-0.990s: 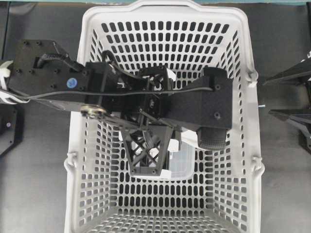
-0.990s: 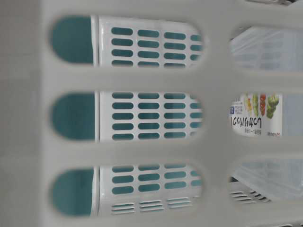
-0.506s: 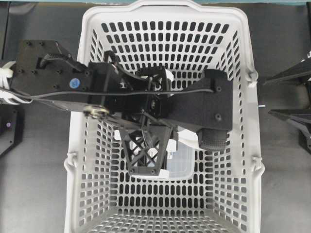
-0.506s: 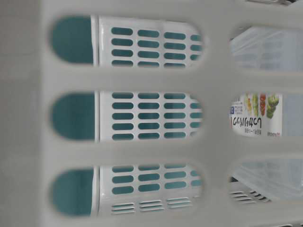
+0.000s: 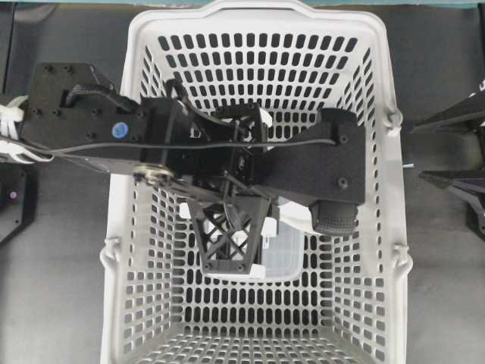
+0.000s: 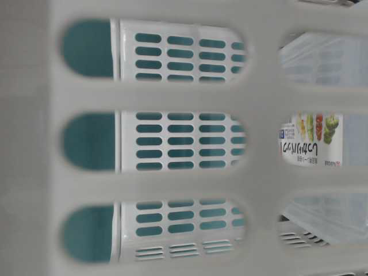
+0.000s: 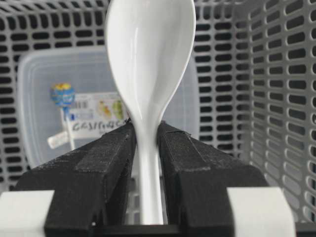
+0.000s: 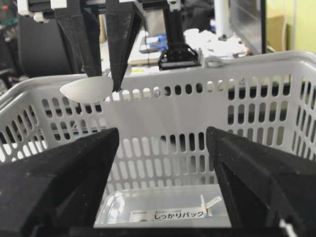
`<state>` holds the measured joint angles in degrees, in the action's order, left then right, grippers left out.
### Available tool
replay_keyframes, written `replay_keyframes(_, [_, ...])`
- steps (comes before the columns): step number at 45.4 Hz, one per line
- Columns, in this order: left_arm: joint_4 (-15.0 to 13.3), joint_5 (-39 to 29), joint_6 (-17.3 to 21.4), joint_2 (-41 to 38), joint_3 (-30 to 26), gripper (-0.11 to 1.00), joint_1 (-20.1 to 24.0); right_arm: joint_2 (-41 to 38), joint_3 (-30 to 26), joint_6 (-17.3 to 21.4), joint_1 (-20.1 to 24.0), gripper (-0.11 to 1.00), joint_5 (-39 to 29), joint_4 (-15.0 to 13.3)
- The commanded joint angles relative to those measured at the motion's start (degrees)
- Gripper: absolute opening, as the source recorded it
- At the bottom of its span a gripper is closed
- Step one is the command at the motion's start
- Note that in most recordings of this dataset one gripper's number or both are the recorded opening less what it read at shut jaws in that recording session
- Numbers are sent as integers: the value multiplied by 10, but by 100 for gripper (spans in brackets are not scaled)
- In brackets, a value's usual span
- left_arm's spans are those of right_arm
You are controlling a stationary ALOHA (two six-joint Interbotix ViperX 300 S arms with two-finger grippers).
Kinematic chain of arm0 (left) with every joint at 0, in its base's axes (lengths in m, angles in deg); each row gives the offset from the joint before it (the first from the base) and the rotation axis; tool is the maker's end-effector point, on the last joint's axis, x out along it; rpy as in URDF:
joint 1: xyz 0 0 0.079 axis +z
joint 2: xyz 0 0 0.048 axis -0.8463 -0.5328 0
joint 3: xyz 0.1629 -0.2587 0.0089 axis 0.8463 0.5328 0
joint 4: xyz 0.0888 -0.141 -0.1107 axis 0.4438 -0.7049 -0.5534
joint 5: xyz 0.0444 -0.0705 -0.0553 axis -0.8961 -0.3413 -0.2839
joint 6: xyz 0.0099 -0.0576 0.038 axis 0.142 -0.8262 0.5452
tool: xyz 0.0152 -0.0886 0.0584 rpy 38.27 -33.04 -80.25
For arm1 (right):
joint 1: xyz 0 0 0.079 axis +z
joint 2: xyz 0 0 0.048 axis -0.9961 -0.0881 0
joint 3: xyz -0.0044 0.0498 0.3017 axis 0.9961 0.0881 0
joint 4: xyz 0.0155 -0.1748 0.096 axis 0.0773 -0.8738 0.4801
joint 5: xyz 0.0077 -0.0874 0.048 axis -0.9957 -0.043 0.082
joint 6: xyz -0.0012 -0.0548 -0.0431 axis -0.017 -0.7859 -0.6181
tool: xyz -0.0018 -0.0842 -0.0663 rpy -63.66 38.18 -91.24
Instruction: Pick up the chinese spoon from the shopping basket with the left arm.
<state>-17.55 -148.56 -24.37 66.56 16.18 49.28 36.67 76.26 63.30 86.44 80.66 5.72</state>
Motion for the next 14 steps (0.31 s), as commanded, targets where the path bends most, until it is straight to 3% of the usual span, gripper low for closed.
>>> replay_keyframes(1, [2,1,1,8,-15,15,1,-3,-8,0,1,69,4,2])
replay_keyframes(14, [2,0,1,7,-11,15,1,-4,-8,0,2,69,4,2])
